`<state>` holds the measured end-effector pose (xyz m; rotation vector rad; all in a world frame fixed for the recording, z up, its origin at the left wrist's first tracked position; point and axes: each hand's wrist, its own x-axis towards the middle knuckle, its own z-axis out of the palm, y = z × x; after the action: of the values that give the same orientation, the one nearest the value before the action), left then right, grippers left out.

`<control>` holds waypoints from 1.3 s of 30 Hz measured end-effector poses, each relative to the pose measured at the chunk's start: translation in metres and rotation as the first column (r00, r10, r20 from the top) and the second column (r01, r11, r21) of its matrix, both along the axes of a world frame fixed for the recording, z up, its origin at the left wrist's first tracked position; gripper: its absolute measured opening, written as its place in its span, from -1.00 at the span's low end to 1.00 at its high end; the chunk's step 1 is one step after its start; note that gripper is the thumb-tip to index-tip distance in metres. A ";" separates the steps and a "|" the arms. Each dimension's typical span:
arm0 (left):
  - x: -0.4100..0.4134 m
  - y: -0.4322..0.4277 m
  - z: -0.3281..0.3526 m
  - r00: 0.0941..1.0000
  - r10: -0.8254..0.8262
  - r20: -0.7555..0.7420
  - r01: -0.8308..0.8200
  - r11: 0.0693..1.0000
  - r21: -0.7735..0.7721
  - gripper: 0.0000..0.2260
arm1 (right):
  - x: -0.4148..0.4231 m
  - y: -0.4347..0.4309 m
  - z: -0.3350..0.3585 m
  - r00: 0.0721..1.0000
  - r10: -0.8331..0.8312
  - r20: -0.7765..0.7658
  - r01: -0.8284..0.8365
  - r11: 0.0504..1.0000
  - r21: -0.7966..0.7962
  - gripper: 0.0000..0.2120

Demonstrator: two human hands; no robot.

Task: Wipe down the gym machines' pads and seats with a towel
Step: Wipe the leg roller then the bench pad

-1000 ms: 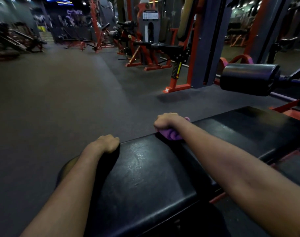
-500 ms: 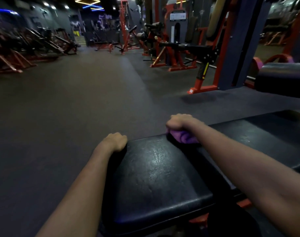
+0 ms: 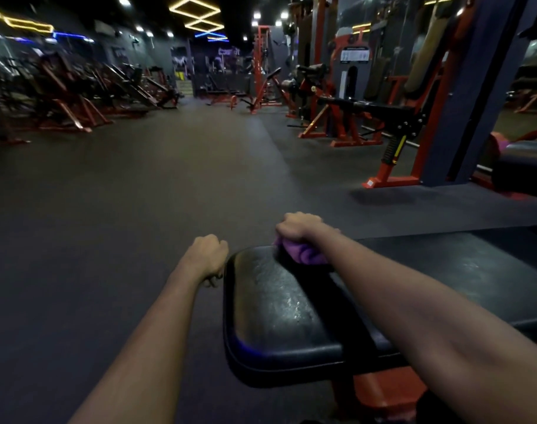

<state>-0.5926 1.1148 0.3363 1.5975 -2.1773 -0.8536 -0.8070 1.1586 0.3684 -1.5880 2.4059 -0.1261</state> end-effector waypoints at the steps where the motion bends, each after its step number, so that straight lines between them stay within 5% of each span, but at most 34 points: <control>1: 0.007 0.003 0.000 0.998 0.021 -0.053 -0.022 1.000 -0.009 -0.60 | 0.021 -0.006 0.002 0.999 0.038 -0.012 -0.039 0.999 -0.012 -0.59; 7: 0.053 0.012 -0.002 0.967 0.167 -0.190 -0.198 0.968 -0.154 -0.56 | 0.089 -0.009 0.002 0.948 0.232 -0.217 -0.246 0.968 -0.042 -0.64; 12: 0.061 0.006 -0.016 0.942 0.116 -0.315 -0.185 0.963 -0.198 -0.53 | 0.118 0.013 0.000 0.884 0.307 -0.353 -0.380 0.911 -0.158 -0.64; 18: 0.070 0.016 -0.032 0.809 0.050 -0.586 -0.215 0.952 -0.216 -0.65 | 0.157 -0.004 0.008 0.960 0.205 -0.192 -0.176 0.972 0.158 -0.68; 23: 0.075 0.003 -0.048 0.712 0.049 -0.700 -0.206 0.968 -0.141 -0.58 | 0.181 0.029 -0.018 0.755 0.292 -0.587 -0.298 0.950 0.090 -0.67; 30: 0.074 0.005 -0.054 0.693 -0.012 -0.721 -0.114 0.985 -0.126 -0.59 | 0.181 0.020 -0.012 0.855 0.226 -0.467 -0.185 0.974 0.133 -0.62; 36: 0.075 0.011 -0.045 0.674 -0.026 -0.738 -0.082 0.991 -0.110 -0.53 | 0.222 0.059 -0.026 0.676 0.283 -0.680 -0.140 0.956 0.259 -0.61; 39: 0.077 0.005 -0.039 0.674 -0.041 -0.738 -0.032 0.996 -0.085 -0.53 | 0.244 0.107 -0.043 0.667 0.308 -0.678 -0.161 0.948 0.273 -0.56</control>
<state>-0.5159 1.1198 0.2973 0.9304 -1.5835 -1.1333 -0.5626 1.2655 0.3254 -2.1078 2.5490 0.9285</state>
